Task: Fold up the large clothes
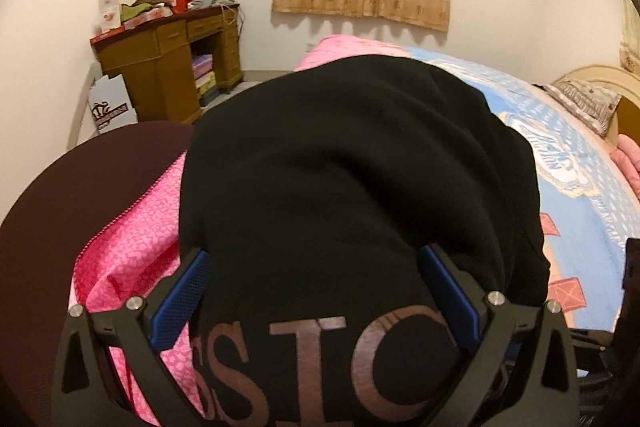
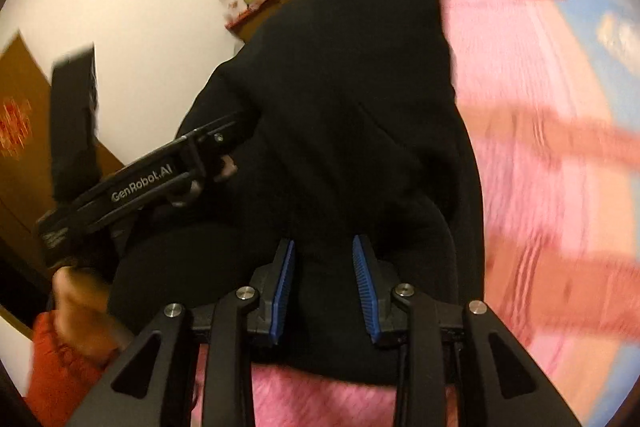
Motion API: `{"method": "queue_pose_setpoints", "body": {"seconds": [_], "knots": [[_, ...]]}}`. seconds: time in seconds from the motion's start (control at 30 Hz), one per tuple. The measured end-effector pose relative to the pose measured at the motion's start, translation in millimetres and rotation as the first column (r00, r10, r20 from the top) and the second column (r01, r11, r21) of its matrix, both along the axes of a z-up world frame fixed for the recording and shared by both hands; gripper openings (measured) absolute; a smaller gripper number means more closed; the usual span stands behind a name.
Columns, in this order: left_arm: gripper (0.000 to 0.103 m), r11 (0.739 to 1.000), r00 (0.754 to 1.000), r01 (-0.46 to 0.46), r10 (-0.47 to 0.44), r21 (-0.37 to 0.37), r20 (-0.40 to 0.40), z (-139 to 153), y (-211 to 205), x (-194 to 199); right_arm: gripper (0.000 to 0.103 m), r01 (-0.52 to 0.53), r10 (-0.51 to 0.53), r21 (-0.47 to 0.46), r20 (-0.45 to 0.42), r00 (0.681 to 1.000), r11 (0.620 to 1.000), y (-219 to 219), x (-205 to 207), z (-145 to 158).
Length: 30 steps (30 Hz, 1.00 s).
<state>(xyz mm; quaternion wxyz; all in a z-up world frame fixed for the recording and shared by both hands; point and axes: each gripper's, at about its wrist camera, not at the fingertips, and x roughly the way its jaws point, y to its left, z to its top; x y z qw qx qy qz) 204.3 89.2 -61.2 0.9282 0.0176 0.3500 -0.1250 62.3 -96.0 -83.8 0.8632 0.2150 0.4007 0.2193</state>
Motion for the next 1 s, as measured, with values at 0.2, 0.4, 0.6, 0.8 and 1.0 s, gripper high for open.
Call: {"method": "queue_pose_setpoints", "body": {"seconds": [0.2, 0.4, 0.6, 0.8, 1.0], "knots": [[0.103, 0.997, 0.998, -0.051, 0.049, -0.056, -0.036, 15, 8, -8, 0.034, 0.016, -0.017, -0.01, -0.015, 1.0, 1.0, -2, 3, 15], [0.103, 0.985, 0.989, -0.147, 0.146, -0.093, -0.019, 38, 31, -62, 0.051, 0.201, -0.204, 0.06, 0.033, 0.978, 0.978, -40, -36, 62], [0.103, 0.966, 0.969, -0.228, 0.214, 0.12, 0.121, 50, 27, -122, 0.079, 0.301, -0.256, -0.131, 0.283, 0.924, 0.944, -34, -87, 105], [0.103, 0.949, 0.962, -0.265, 0.25, 0.172, 0.106, 50, 35, -160, 0.08, 0.388, -0.325, -0.244, 0.261, 0.909, 0.889, -24, -100, 97], [0.103, 0.948, 0.953, -0.294, 0.28, 0.122, 0.12, 64, 42, -198, 0.08, 0.402, -0.323, -0.265, 0.297, 0.899, 0.877, 0, -142, 89]]}}
